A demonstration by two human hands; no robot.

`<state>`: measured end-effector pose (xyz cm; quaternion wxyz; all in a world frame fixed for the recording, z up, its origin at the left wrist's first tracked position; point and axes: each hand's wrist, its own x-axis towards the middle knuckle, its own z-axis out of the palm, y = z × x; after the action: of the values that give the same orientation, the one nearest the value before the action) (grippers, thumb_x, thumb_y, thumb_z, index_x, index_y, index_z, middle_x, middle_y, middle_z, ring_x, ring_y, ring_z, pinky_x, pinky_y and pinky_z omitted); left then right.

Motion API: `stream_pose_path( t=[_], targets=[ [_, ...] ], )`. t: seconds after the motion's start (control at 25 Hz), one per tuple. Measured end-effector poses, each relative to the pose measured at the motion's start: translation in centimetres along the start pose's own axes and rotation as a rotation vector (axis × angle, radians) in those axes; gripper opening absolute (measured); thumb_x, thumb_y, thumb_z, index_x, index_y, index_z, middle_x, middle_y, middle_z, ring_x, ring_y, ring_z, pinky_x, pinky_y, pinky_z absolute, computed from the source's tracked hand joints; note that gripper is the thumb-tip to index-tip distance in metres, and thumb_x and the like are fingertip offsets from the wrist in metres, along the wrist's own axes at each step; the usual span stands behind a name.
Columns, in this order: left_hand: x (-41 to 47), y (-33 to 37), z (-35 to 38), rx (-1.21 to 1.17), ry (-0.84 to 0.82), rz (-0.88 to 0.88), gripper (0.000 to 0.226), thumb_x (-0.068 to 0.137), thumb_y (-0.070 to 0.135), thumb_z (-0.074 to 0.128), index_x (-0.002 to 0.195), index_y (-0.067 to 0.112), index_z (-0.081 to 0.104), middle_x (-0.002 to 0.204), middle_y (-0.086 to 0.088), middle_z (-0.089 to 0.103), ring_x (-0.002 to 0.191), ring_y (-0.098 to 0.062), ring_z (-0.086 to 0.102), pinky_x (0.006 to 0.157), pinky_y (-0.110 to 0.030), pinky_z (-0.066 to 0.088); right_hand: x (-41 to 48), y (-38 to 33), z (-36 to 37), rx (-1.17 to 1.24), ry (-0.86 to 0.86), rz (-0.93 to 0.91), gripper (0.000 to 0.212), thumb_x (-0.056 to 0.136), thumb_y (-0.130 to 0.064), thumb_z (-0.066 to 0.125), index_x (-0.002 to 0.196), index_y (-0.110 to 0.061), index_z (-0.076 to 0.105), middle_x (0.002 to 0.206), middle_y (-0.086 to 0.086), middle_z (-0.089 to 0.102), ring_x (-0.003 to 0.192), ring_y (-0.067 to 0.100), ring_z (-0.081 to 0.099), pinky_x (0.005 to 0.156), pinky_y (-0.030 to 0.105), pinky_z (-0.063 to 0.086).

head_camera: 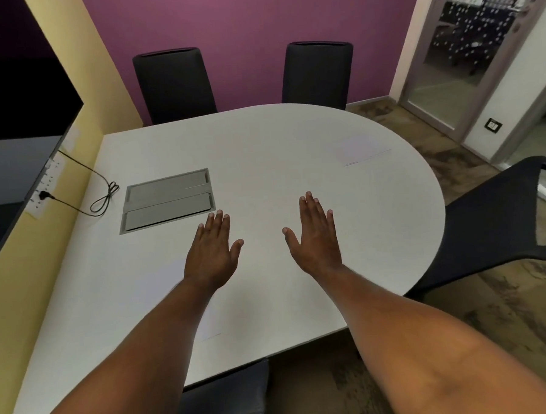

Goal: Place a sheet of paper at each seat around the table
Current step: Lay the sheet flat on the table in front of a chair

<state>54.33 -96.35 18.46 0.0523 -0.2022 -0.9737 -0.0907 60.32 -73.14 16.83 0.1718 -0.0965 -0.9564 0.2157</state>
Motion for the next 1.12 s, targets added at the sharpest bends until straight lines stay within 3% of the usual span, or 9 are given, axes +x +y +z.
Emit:
stream_pose_path(
  t=[0.48, 0.8, 1.12],
  targets=[
    [8.4, 16.2, 1.5, -0.02, 0.088, 0.074, 0.071, 0.104, 0.052, 0.027, 0.16, 0.01, 0.015, 0.169, -0.006, 0.01, 0.156, -0.018, 0.003, 0.127, -0.036, 0.004, 3.1, 15.3, -9.1, -0.027, 0.061, 0.057, 0.077, 0.101, -0.057, 0.026, 0.16, -0.017, -0.002, 0.168, -0.004, -0.01, 0.153, 0.009, -0.011, 0.125, 0.042, -0.005],
    [14.5, 27.5, 2.3, -0.032, 0.104, 0.25, 0.073, 0.103, 0.054, 0.022, 0.16, 0.009, 0.014, 0.169, -0.005, 0.009, 0.156, -0.019, 0.002, 0.126, -0.035, 0.004, 3.3, 25.0, -16.7, -0.162, 0.137, 0.177, 0.077, 0.1, -0.061, 0.017, 0.159, -0.018, -0.009, 0.167, -0.002, -0.016, 0.153, 0.01, -0.015, 0.124, 0.042, -0.007],
    [19.9, 40.7, 4.7, -0.081, 0.082, 0.422, 0.073, 0.103, 0.055, 0.017, 0.16, 0.009, 0.016, 0.168, -0.008, 0.012, 0.156, -0.022, 0.005, 0.126, -0.037, 0.007, 3.9, 34.3, -23.3, -0.241, 0.211, 0.279, 0.077, 0.101, -0.062, 0.022, 0.16, -0.019, -0.003, 0.168, -0.003, -0.012, 0.153, 0.011, -0.013, 0.124, 0.042, -0.007]
  ],
)
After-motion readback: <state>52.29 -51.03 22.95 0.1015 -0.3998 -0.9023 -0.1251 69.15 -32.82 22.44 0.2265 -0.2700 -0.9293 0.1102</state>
